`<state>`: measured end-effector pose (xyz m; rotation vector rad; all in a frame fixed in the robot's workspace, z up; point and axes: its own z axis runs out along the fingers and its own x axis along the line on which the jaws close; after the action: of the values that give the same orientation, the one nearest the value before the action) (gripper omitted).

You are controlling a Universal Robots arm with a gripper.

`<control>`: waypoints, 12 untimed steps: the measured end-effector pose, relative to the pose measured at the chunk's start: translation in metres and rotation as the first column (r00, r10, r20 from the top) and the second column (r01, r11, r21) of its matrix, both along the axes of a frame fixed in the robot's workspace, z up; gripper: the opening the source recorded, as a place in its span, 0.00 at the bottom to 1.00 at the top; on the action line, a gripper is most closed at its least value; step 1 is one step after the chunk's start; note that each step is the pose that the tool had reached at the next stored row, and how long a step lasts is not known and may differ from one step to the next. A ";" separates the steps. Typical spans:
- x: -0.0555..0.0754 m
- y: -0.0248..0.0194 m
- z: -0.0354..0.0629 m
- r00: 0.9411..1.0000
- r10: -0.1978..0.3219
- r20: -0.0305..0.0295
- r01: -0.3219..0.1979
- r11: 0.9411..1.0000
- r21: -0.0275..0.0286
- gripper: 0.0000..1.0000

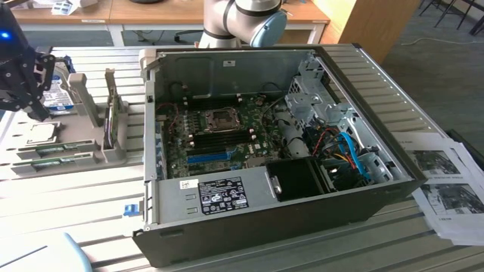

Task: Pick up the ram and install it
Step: 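Pick up the ram and move it above insertion slot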

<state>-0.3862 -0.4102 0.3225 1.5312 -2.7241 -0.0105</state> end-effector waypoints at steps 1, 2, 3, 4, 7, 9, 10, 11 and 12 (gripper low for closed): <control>0.000 0.0000 -0.0001 1.000 0.018 0.000 -0.018 1.000 0.000 0.09; 0.000 0.0000 -0.0002 0.999 0.036 0.000 -0.036 0.999 0.000 0.09; 0.000 0.0000 -0.0003 0.998 0.056 0.000 -0.056 0.998 0.000 0.09; 0.000 0.0000 -0.0004 0.997 0.073 0.000 -0.073 0.997 0.000 0.09; 0.000 0.0000 -0.0007 0.992 0.127 0.000 -0.127 0.992 0.000 0.09; 0.000 0.0000 -0.0009 0.987 0.163 0.000 -0.163 0.987 0.000 0.09; 0.000 0.0000 -0.0010 0.983 0.182 0.000 -0.182 0.983 0.000 0.09; 0.000 0.0000 -0.0012 0.980 0.199 0.000 -0.199 0.980 0.000 0.09; 0.000 0.0000 -0.0013 0.976 0.217 0.000 -0.217 0.976 0.000 0.09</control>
<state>-0.3862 -0.4102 0.3212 1.8188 -2.5404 -0.0076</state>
